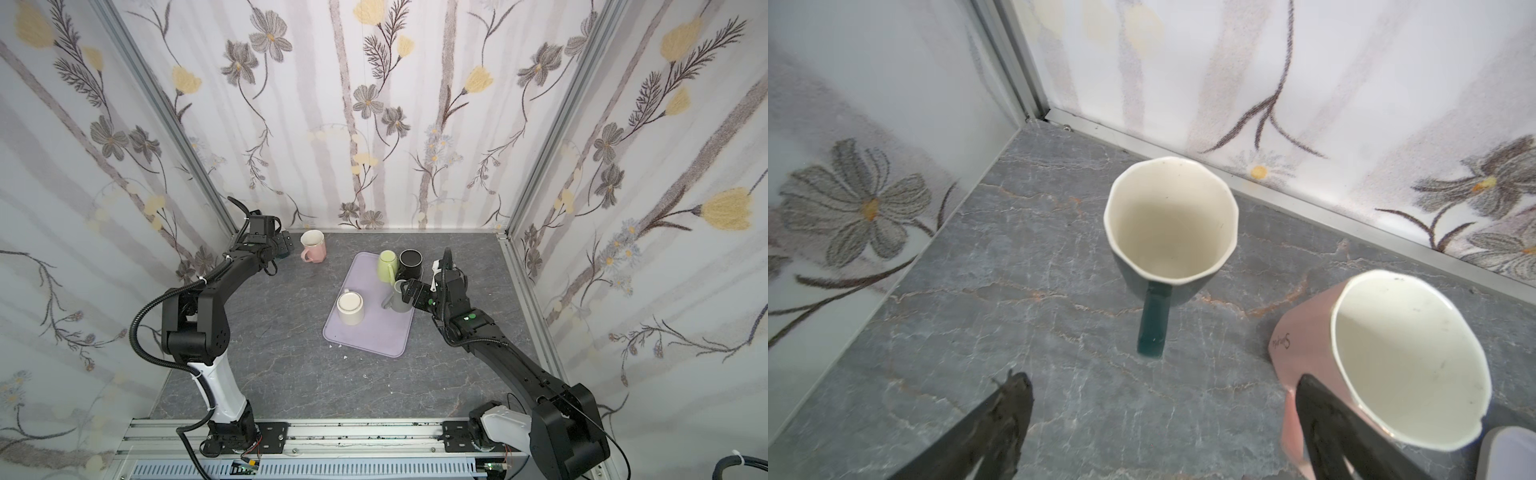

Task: Turn the mug right side up
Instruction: Place the mug at the top-left of the table.

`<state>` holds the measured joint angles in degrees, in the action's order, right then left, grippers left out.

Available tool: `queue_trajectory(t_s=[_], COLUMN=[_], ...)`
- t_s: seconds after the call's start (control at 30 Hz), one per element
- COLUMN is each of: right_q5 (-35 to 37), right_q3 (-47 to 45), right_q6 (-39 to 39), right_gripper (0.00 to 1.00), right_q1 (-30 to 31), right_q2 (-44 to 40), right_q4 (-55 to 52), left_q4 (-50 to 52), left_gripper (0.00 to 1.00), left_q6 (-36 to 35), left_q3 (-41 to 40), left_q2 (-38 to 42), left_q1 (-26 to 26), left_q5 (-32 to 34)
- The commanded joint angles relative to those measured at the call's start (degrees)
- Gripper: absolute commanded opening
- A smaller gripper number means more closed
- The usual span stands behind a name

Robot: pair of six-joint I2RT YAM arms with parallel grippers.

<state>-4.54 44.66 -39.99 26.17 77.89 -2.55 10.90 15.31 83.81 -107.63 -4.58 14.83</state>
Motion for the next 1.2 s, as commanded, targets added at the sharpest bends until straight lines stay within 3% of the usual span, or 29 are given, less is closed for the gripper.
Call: queue_trajectory(t_s=[0.0,0.4,0.5,0.8,1.07,1.17], right_q5=[5.57,14.73,14.04,19.11,19.05,20.16], right_q3=[1.59,3.47,4.42,11.29,18.54,20.45], right_q6=[-0.97,-9.85,-10.96,-13.98,-15.69,-17.58], right_gripper=[1.00,1.00,1.00,1.00,0.98,0.93], right_q1=[2.55,7.58,8.11,12.65,13.61,13.72], right_q2=[2.09,9.09,10.53,18.19,27.43,29.70], right_q4=[-1.05,1.89,2.75,-1.55,-3.85,-6.68], left_q4=[0.30,-3.50,-3.16,-5.89,-9.12,-11.88], left_gripper=[1.00,1.00,1.00,1.00,1.00,1.00], left_q6=[3.97,7.58,8.86,9.88,11.09,11.52], left_q3=[-4.11,-23.27,-27.35,-39.07,-42.81,-44.52], left_q2=[4.57,26.31,30.20,43.08,41.16,40.58], left_q1=[-0.73,-7.91,-10.25,-16.03,-18.42,-18.87], left_q5=[0.20,0.05,0.20,0.21,-3.14,-4.65])
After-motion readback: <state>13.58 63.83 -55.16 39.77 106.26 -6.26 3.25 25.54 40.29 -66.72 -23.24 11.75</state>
